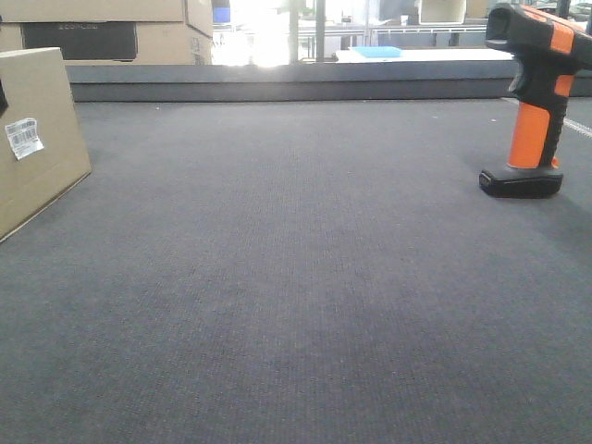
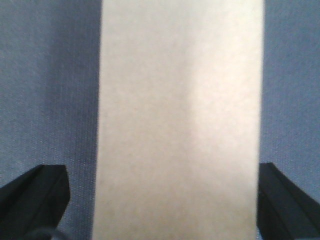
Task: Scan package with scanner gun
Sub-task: 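Grasp the cardboard box top with the left gripper and tilt it up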
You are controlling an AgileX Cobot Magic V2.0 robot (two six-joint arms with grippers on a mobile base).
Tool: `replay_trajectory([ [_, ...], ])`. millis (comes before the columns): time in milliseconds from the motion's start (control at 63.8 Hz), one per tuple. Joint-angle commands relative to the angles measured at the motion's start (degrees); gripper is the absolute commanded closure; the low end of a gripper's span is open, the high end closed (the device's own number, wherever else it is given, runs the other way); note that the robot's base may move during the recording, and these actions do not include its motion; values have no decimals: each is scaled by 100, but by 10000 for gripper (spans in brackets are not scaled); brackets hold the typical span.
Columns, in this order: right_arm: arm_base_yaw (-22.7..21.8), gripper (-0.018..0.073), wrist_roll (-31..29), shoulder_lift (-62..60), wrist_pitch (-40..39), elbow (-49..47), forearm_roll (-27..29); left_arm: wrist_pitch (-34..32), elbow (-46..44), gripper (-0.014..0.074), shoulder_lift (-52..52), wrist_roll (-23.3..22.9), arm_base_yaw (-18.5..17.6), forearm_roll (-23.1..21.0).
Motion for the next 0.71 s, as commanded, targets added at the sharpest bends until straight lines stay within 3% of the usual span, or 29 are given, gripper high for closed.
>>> replay_trajectory([
  [0,-4,721,-1,-7,-138,-17,9,-4,-36,31,30,-55,-24,-39],
  [125,-4,721,-1,-7,-138,-17,9,-76,-36,251,30,-173,-24,-43],
  [266,-4,721,-1,-7,-138,-17,9,-183,-36,701,30,-173,-24,-158],
  [345,-4,721,-1,-7,-138,-17,9,-179,-36,708,30,-173,-24,-158],
  [439,-4,721,-1,-7,-138,-17,9,-75,-153,708,-63,-173,-24,-453],
  [564,-4,721,-1,-7,-138,-17,9,123,-453,708,-200,-173,-98,-1085],
  [689,-4,721,-1,-7,-138,-17,9,288,-590,708,-310,-355,-451,-1848],
])
